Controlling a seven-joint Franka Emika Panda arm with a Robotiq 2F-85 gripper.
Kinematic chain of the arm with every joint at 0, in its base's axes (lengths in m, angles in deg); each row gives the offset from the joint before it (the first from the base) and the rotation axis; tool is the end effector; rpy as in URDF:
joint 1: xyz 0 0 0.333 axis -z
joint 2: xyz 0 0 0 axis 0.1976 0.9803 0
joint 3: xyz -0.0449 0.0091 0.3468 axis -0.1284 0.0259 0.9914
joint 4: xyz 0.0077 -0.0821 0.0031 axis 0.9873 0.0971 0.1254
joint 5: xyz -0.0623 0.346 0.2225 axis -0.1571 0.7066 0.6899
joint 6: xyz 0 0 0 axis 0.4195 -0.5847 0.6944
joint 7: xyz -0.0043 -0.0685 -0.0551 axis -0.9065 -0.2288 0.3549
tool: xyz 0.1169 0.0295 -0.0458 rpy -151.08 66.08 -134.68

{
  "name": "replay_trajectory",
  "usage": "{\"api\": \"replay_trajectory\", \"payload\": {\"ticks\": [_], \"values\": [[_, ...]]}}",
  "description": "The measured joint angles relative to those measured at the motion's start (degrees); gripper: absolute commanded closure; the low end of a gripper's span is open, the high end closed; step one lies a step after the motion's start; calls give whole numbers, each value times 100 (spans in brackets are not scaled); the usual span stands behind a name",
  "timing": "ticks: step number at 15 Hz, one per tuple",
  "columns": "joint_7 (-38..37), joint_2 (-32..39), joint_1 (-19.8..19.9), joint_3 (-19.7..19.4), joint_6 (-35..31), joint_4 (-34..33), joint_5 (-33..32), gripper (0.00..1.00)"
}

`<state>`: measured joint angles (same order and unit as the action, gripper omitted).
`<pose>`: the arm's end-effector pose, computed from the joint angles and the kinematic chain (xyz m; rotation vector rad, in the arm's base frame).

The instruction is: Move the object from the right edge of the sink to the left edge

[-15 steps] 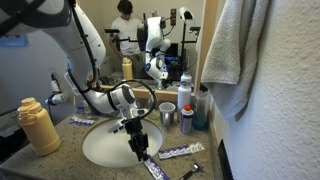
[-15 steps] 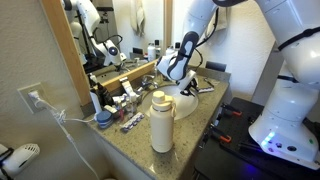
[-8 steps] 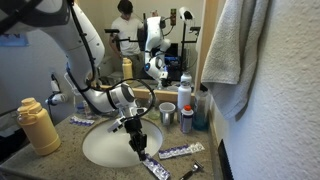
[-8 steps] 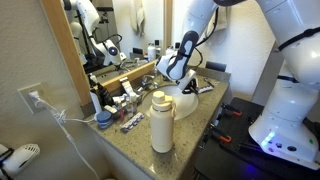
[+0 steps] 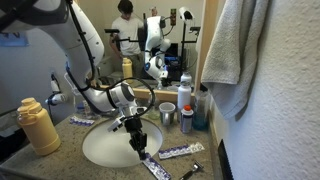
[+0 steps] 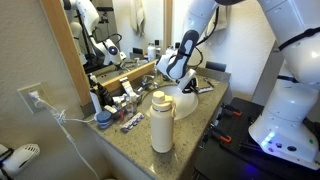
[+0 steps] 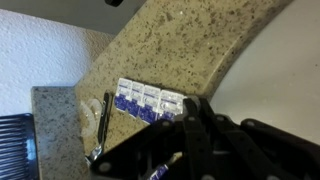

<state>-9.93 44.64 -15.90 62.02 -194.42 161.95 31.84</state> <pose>0.5181 -0.1080 0.0858 2.3164 -0.5699 -0.5537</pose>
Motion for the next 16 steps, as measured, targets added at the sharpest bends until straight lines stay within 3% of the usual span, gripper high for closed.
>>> {"api": "replay_trajectory", "payload": {"ticks": [7, 16], "values": [[-384, -261, -343, 54, 771, -31, 46, 98], [-409, -384, -671, 509, 1936, -563, 117, 98]]}}
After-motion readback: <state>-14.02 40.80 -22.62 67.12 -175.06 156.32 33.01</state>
